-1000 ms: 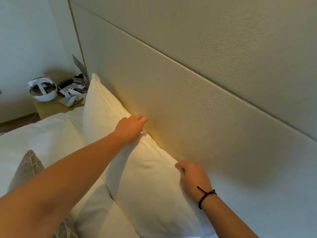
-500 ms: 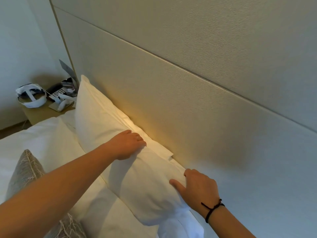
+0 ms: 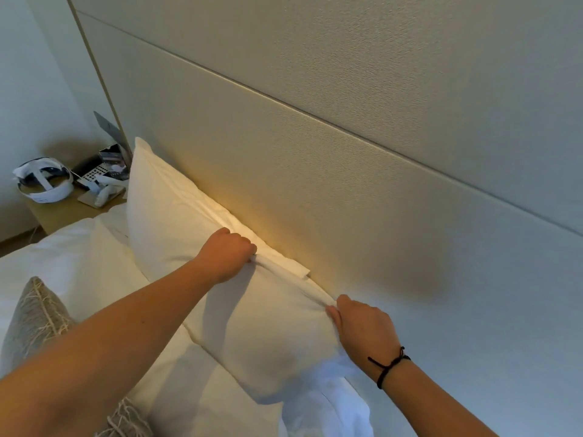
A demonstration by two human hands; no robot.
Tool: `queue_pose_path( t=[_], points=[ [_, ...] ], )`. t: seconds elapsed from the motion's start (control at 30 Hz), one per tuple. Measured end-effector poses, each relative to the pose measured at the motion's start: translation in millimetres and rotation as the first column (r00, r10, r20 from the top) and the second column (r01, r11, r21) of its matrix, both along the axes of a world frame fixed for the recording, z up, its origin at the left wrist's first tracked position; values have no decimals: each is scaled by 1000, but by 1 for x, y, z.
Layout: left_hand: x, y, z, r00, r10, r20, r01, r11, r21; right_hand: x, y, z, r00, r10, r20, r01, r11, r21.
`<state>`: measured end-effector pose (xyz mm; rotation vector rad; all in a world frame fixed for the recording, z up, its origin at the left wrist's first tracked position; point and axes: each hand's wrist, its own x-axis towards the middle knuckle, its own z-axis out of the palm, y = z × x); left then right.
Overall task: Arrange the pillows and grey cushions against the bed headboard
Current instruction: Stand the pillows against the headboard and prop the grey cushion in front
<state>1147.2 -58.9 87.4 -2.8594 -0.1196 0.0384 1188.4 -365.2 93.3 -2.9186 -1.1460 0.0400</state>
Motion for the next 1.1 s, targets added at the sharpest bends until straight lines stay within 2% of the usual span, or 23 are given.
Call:
queue_pose_path(
  t=[0.1,0.23,0.33,0.4,0.43,0.5,0.57,0.6,0.67,0.77,0.9,1.0,1.1],
  points=[
    [5,-8,-2,995,64,71,-64,998,-3,14,-3,6,999,-38,26,38,999,1],
    [-10,-8,-14,981,116,154,-96,987,-133,7,-2,3,997,-43,64,45,999,-29],
    [-45,11,-23,938,220,269,-149,954,-260,-11,5,1,983,30,179,-66,979,195],
    [-75,28,-32,916,312,254,-238,929,-285,-32,18,-2,965,130,227,-205,915,347],
    [-91,38,-38,911,357,208,-299,917,-265,-47,28,-4,954,204,221,-277,885,375],
    [-120,54,-51,908,419,26,-410,899,-155,-76,50,-13,924,348,156,-381,839,387],
    [-143,66,-66,877,428,-220,-449,892,-53,-102,77,-26,891,454,25,-440,848,294],
    [-152,70,-73,851,415,-322,-442,897,-15,-112,91,-35,875,478,-76,-453,865,216],
    [-161,74,-84,818,381,-432,-391,918,69,-126,116,-57,857,441,-267,-428,897,108],
    [-162,78,-96,835,311,-455,-303,949,93,-139,143,-88,839,328,-434,-359,933,10],
    [-162,95,-108,865,187,-465,-161,982,94,-143,157,-121,801,165,-576,-259,962,-85],
    [-166,106,-116,872,151,-466,-126,988,86,-145,163,-137,796,63,-602,-160,981,-109],
    [-169,109,-115,891,137,-432,-143,990,20,-149,168,-143,791,96,-604,-186,979,-88]
  ],
)
